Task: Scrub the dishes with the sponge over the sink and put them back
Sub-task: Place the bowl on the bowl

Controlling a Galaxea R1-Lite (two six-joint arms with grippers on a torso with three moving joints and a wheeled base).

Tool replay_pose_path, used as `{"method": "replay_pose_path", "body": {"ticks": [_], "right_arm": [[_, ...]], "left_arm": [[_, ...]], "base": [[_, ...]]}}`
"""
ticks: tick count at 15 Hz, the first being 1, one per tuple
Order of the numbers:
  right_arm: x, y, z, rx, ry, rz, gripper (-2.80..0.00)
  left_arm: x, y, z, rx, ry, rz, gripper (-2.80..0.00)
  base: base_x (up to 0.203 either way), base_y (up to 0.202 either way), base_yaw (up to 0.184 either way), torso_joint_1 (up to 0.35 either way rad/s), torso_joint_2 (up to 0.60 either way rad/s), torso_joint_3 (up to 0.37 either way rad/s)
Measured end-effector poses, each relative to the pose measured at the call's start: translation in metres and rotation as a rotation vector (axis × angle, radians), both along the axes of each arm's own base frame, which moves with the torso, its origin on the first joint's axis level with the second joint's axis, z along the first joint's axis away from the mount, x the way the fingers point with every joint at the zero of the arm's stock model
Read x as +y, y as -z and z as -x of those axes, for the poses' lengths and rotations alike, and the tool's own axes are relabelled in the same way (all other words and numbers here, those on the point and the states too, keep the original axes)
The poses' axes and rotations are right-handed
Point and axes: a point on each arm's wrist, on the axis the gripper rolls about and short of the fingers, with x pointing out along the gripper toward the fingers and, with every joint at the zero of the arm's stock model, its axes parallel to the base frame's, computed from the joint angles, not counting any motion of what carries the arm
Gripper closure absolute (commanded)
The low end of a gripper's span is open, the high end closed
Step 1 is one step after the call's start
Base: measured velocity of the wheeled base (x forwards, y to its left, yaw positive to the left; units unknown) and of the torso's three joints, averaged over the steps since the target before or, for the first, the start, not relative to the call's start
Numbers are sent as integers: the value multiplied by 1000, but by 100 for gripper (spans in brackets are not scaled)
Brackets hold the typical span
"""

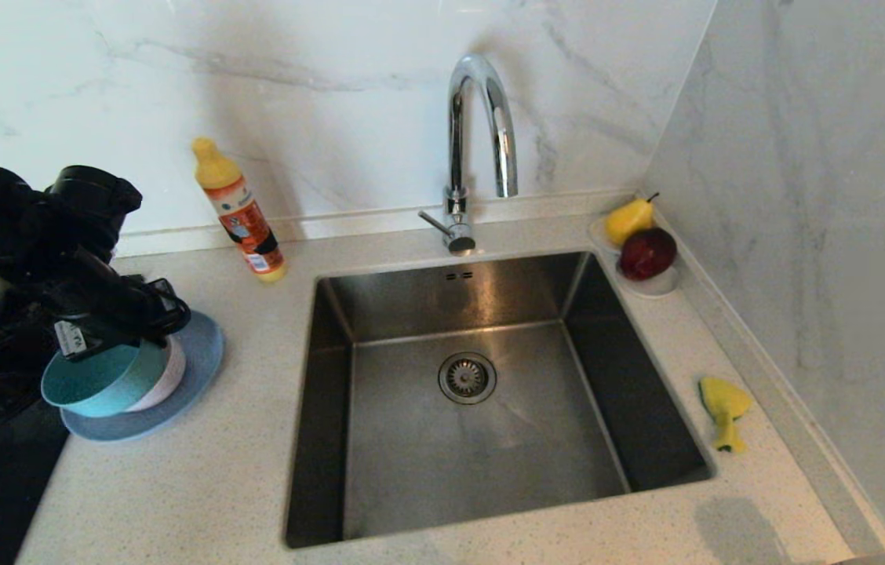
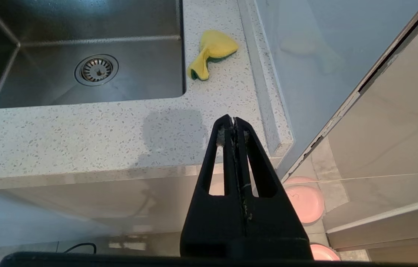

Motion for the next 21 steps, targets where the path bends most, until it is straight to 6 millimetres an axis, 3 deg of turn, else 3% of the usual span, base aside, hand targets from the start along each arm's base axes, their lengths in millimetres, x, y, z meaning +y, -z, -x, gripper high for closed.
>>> {"method": "replay_pose_path", "body": {"ticks": [12, 13, 19, 21], "right_arm": [[0, 0, 0, 0, 0, 0, 0], [0, 0, 0, -1, 0, 0, 0], [0, 0, 0, 0, 0, 0, 0], [0, 0, 0, 0, 0, 0, 0]], "left_arm": [[3, -3, -11, -71, -9, -2, 0], [2, -1, -11, -67, -10, -4, -280], [3, -3, -12, -79, -8, -1, -280], [3, -12, -12, -120, -3, 6, -280]], "base": [[0, 0, 0, 0, 0, 0], [0, 0, 0, 0, 0, 0], [0, 0, 0, 0, 0, 0], [0, 0, 0, 0, 0, 0]]}}
